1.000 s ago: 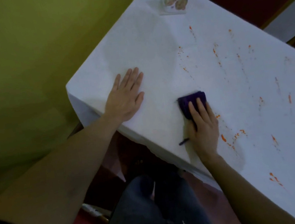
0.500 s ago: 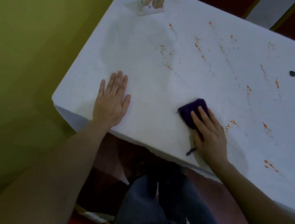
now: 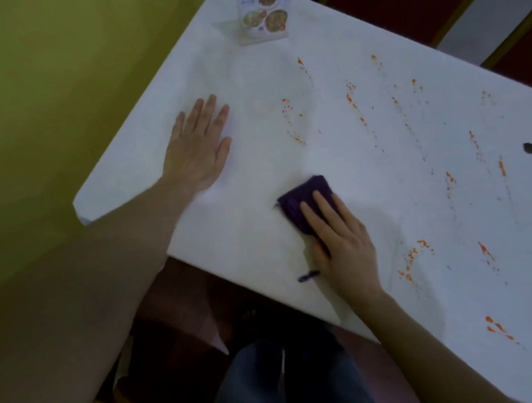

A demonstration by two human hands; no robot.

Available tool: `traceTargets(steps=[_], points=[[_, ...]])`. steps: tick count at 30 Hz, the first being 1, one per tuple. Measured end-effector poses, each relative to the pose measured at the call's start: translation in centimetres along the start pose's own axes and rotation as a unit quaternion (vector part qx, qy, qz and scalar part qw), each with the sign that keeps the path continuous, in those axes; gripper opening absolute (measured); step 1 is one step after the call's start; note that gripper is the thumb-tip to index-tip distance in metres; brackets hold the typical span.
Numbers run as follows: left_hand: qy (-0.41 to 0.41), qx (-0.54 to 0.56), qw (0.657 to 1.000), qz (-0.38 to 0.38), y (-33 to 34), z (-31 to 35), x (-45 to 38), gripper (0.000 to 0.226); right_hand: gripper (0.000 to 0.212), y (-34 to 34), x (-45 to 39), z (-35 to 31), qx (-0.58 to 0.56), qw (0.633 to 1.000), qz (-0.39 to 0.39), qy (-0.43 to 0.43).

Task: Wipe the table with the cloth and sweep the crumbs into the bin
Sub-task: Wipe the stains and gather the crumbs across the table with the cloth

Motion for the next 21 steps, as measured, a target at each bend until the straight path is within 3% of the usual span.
traceTargets(steps=[6,10,15,18,21], points=[[-0.035,-0.019,0.999,-0.018,1.3,-0.8,-1.7,0.061,0.054,-2.4,-7.0,8.2,0.021,0.984,0.053,0.168],[-0.024,-0.014,1.0,0.013,1.4,-0.9,-1.7,0.062,0.056,-1.5,-15.1,8.0,0.006,0.968,0.071,0.24],[-0.012,-0.004,0.999,0.033,1.5,-1.0,-1.6,0.064,0.057,1.1,-20.1,1.1,-0.012,0.991,0.043,0.128],[-0.011,-0.003,0.999,0.04,1.3,-0.9,-1.5,0.065,0.051,1.9,-17.5,-1.5,-0.006,0.999,0.037,0.028],[-0.014,-0.009,0.999,0.042,1.3,-1.0,-1.6,0.065,0.05,1.2,-13.9,0.0,0.012,0.999,0.041,-0.024]])
Point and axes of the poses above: each hand's wrist, its own x-axis away from the middle knuckle, its own y-axis out of the palm, z = x × y, the point moved 7 cm from there along -x, towards the middle knuckle, and after that the axes turned 8 degrees about y, right-handed, at the moved point
